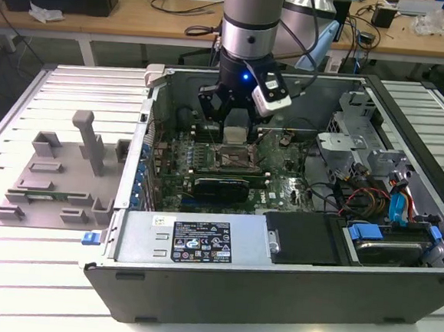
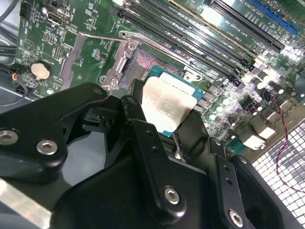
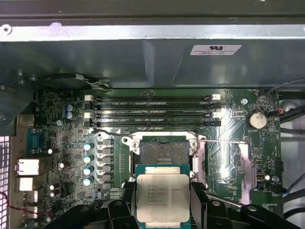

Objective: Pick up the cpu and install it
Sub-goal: 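Place the cpu into insertion slot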

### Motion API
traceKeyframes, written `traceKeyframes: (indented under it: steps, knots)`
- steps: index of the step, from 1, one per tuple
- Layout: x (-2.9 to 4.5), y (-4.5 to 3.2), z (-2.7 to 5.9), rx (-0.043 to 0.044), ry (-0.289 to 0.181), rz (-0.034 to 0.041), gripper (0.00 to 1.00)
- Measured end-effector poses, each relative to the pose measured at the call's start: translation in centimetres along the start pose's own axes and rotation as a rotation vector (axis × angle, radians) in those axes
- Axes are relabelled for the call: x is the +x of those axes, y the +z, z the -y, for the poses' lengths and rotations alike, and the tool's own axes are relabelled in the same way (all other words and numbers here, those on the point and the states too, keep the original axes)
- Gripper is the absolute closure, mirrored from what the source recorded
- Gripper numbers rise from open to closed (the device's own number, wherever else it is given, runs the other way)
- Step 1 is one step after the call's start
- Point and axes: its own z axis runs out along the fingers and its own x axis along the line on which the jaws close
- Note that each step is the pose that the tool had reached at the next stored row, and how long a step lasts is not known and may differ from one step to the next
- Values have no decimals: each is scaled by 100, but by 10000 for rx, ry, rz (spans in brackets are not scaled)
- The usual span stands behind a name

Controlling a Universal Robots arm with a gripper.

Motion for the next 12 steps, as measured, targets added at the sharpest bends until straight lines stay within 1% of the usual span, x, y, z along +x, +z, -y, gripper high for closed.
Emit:
traceKeyframes:
  steps: [2,10,11,12]
  knots:
    - [0,0,0,-4,509,32,46]
    - [0,0,0,-12,1362,88,46]
    - [0,0,0,-12,1518,97,46]
    - [0,0,0,-15,1868,120,46]
